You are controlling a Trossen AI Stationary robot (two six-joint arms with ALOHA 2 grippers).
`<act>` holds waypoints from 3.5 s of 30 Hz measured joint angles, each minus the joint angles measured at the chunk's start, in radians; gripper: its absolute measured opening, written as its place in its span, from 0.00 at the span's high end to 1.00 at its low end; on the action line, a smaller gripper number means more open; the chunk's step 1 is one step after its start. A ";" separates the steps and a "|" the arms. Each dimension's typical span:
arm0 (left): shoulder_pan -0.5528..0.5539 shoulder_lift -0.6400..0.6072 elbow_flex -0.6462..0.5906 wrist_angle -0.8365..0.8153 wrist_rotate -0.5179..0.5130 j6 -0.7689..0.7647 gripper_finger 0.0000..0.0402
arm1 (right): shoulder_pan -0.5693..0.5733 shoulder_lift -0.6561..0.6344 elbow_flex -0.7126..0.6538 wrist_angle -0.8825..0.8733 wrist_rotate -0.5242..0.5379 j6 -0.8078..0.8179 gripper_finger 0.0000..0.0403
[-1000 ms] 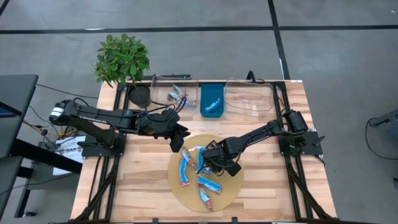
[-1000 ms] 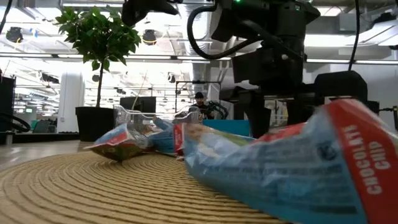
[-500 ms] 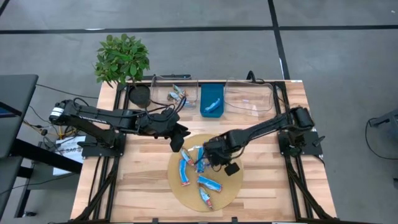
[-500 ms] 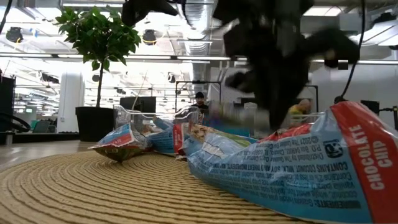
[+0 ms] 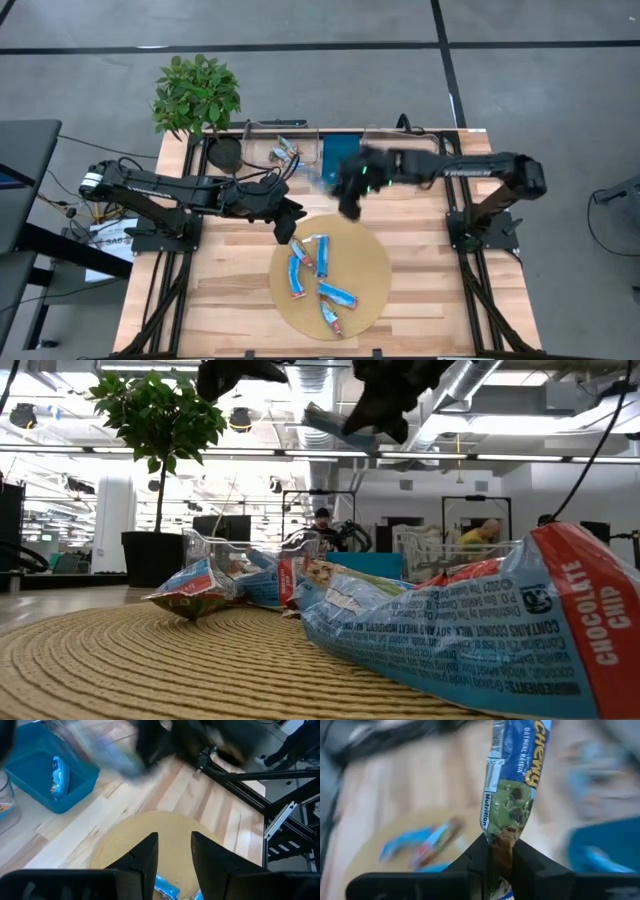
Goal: Pick and place Granola Bars by type
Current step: Put the blue granola bar into the blue bin
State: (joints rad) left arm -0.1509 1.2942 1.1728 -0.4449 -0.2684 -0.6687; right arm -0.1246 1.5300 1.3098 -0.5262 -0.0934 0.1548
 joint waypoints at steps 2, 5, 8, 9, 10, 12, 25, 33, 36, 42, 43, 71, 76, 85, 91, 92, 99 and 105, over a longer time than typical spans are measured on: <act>0.000 0.000 0.000 0.003 0.000 -0.004 0.73 | -0.063 -0.021 0.000 0.034 0.051 0.070 0.90; 0.000 0.000 0.000 0.008 0.000 -0.009 0.73 | -0.151 -0.032 0.000 0.048 0.140 0.155 0.89; 0.000 0.000 0.000 0.015 -0.006 -0.011 0.73 | -0.230 -0.022 0.000 0.039 0.190 0.216 0.89; 0.000 0.000 0.000 0.018 -0.008 -0.013 0.73 | -0.253 -0.014 0.000 0.038 0.190 0.231 0.89; 0.001 0.000 0.000 0.019 -0.012 -0.014 0.73 | -0.274 -0.001 0.000 0.033 0.191 0.248 0.89; 0.002 0.000 0.000 0.018 -0.029 -0.021 0.73 | -0.305 0.029 0.000 0.029 0.179 0.277 0.89; 0.041 0.000 0.000 0.001 -0.082 -0.028 0.73 | -0.314 0.222 -0.001 -0.027 0.090 0.343 0.89; 0.064 0.000 0.000 -0.081 -0.084 -0.050 0.73 | -0.316 0.260 0.010 -0.065 0.076 0.312 0.89; 0.064 0.000 0.000 -0.082 -0.087 -0.050 0.73 | -0.316 0.258 0.010 -0.069 0.089 0.281 0.86; 0.064 0.000 0.000 -0.082 -0.102 -0.049 0.73 | -0.323 0.256 0.031 -0.087 0.088 0.255 0.73; 0.064 0.000 0.000 -0.081 -0.103 -0.049 0.73 | -0.323 0.256 0.034 -0.088 0.089 0.255 0.71; -0.050 0.000 0.000 -0.218 0.312 0.188 0.73 | 0.125 0.179 0.217 -0.356 -0.003 -0.471 0.55; -0.081 0.000 0.000 -0.280 0.312 0.183 0.73 | 0.202 0.257 0.217 -0.356 0.010 -0.470 0.55; -0.105 0.000 0.000 -0.317 0.309 0.159 0.73 | 0.265 0.379 0.217 -0.284 0.017 -0.504 0.55; -0.105 0.000 0.000 -0.333 0.310 0.157 0.73 | 0.275 0.447 0.217 -0.272 0.018 -0.608 0.55; -0.104 0.000 0.000 -0.334 0.313 0.152 0.73 | 0.275 0.457 0.217 -0.276 0.018 -0.638 0.56; -0.104 0.000 0.000 -0.336 0.340 0.113 0.73 | 0.286 0.490 0.266 -0.263 0.093 -0.817 0.57; -0.104 0.000 0.000 -0.335 0.339 0.074 0.73 | 0.265 0.490 0.282 -0.239 0.095 -0.787 0.57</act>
State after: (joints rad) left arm -0.2550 1.2942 1.1730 -0.7801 0.0706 -0.5943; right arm 0.1406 2.0197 1.5921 -0.7653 0.0016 -0.6318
